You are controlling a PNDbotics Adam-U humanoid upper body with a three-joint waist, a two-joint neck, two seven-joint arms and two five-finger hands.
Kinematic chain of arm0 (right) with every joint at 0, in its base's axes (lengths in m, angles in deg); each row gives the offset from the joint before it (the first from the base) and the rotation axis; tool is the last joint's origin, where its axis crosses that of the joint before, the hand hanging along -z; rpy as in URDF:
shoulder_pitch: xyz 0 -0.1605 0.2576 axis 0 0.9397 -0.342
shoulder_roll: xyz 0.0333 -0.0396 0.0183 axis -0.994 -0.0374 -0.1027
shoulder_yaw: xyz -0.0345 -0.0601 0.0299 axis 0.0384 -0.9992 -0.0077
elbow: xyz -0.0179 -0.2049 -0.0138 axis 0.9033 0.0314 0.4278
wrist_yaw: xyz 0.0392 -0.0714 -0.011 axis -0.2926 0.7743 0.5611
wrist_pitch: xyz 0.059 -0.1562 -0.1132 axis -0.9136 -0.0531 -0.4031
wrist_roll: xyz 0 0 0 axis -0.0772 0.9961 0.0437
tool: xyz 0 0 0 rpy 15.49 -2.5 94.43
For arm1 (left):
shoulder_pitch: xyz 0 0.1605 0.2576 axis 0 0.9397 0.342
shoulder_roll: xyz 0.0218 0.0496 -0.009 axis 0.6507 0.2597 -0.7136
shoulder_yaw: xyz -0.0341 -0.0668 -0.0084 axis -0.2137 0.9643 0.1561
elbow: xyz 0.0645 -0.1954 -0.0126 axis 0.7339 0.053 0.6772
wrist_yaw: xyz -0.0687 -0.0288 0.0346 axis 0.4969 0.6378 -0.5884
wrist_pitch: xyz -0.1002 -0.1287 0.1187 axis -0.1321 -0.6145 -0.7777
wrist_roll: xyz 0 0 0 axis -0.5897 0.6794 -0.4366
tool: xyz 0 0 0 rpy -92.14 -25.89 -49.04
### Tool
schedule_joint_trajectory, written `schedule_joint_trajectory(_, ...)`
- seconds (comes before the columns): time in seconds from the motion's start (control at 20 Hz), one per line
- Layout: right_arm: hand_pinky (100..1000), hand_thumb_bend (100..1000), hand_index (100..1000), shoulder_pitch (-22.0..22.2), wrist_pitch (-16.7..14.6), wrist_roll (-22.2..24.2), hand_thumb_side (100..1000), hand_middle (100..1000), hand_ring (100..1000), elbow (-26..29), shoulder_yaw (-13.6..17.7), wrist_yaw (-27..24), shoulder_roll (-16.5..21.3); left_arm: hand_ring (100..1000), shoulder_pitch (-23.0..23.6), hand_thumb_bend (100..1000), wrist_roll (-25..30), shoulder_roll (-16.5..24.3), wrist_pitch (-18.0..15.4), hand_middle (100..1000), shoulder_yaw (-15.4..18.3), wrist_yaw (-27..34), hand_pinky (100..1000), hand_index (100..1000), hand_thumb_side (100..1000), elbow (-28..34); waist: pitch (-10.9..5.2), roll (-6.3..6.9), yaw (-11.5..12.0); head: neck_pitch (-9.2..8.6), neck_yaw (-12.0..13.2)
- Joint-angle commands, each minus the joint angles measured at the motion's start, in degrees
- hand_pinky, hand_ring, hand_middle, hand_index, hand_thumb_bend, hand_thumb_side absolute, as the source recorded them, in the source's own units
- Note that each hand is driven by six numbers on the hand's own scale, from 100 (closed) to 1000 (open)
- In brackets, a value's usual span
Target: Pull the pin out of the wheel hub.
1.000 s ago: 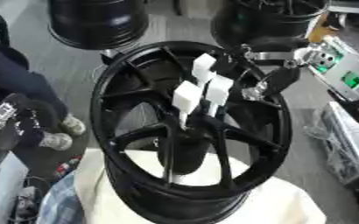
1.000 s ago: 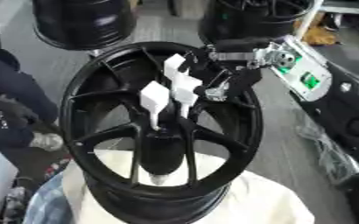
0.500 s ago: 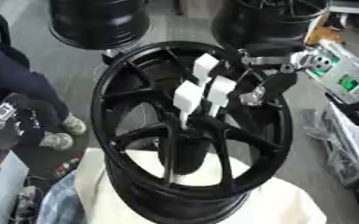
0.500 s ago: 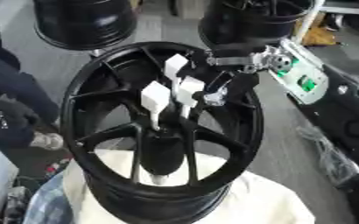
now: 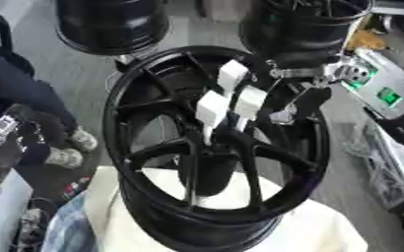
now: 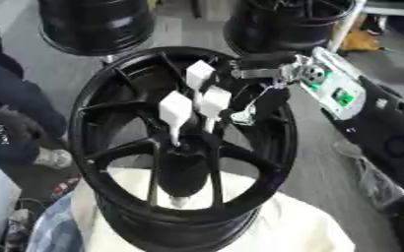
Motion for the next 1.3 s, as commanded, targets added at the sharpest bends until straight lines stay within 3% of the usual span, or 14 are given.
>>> schedule_joint_trajectory(0.05, 807, 135, 901, -0.8, -15.1, 14.5, 392, 785, 812, -0.6, 0.7, 1.0, 0.6, 664, -0.8, 100, 0.2, 1.0, 0.0, 612, 0.0, 0.1, 725, 703, 901, 1.0, -0.51, 0.26, 0.0, -0.13, -0.1)
schedule_joint_trajectory(0.45, 738, 107, 875, -0.8, -15.8, 14.5, 355, 743, 722, -1.9, 1.3, 2.6, 0.0, 666, -0.8, 100, 0.2, 1.0, -0.1, 613, -0.1, 0.1, 726, 703, 901, 1.0, -0.48, 0.33, 0.2, -0.13, -0.1)
schedule_joint_trajectory(0.6, 674, 100, 824, -0.9, -15.8, 14.5, 323, 679, 642, -2.1, 1.6, 2.6, -0.3, 667, -0.8, 100, 0.2, 1.0, -0.1, 613, -0.1, 0.1, 726, 703, 900, 1.0, -0.47, 0.36, 0.2, -0.13, -0.2)
schedule_joint_trajectory(0.75, 651, 100, 791, -1.0, -15.6, 14.5, 314, 644, 616, -2.1, 1.8, 2.3, -0.7, 667, -0.9, 100, 0.3, 0.9, -0.1, 613, -0.1, 0.0, 726, 703, 901, 0.9, -0.46, 0.38, 0.2, -0.13, -0.2)
schedule_joint_trajectory(0.8, 625, 100, 731, -1.0, -15.5, 14.5, 299, 593, 586, -2.1, 1.9, 2.1, -0.8, 668, -0.9, 100, 0.3, 0.9, -0.1, 613, -0.1, 0.0, 726, 703, 901, 0.9, -0.46, 0.39, 0.3, -0.13, -0.3)
schedule_joint_trajectory(0.95, 610, 100, 691, -1.2, -15.1, 14.5, 293, 556, 563, -1.8, 2.2, 1.3, -1.0, 668, -0.9, 100, 0.3, 0.9, -0.1, 613, -0.1, 0.0, 726, 703, 900, 0.9, -0.47, 0.38, 0.3, -0.13, -0.3)
schedule_joint_trajectory(1.0, 605, 100, 636, -1.2, -15.0, 14.5, 293, 516, 534, -1.7, 2.4, 0.9, -1.1, 669, -0.9, 100, 0.3, 0.9, -0.1, 613, -0.1, 0.1, 726, 703, 900, 0.9, -0.48, 0.38, 0.3, -0.13, -0.3)
schedule_joint_trajectory(1.05, 605, 100, 636, -1.3, -14.7, 14.5, 293, 516, 534, -1.5, 2.5, 0.6, -1.1, 669, -0.9, 100, 0.3, 0.9, -0.1, 613, -0.1, 0.1, 726, 703, 900, 0.9, -0.48, 0.38, 0.3, -0.13, -0.3)
schedule_joint_trajectory(1.1, 605, 100, 564, -1.3, -14.5, 14.5, 291, 474, 527, -1.4, 2.5, 0.2, -1.2, 669, -0.9, 100, 0.3, 0.9, -0.1, 613, -0.1, 0.1, 726, 703, 901, 0.9, -0.49, 0.38, 0.3, -0.13, -0.3)
schedule_joint_trajectory(1.3, 599, 100, 473, -1.6, -13.3, 14.5, 285, 420, 518, -0.8, 3.0, -2.0, -1.5, 670, -0.9, 100, 0.3, 0.9, -0.1, 613, -0.1, 0.0, 726, 703, 901, 0.9, -0.52, 0.39, 0.3, -0.13, -0.3)
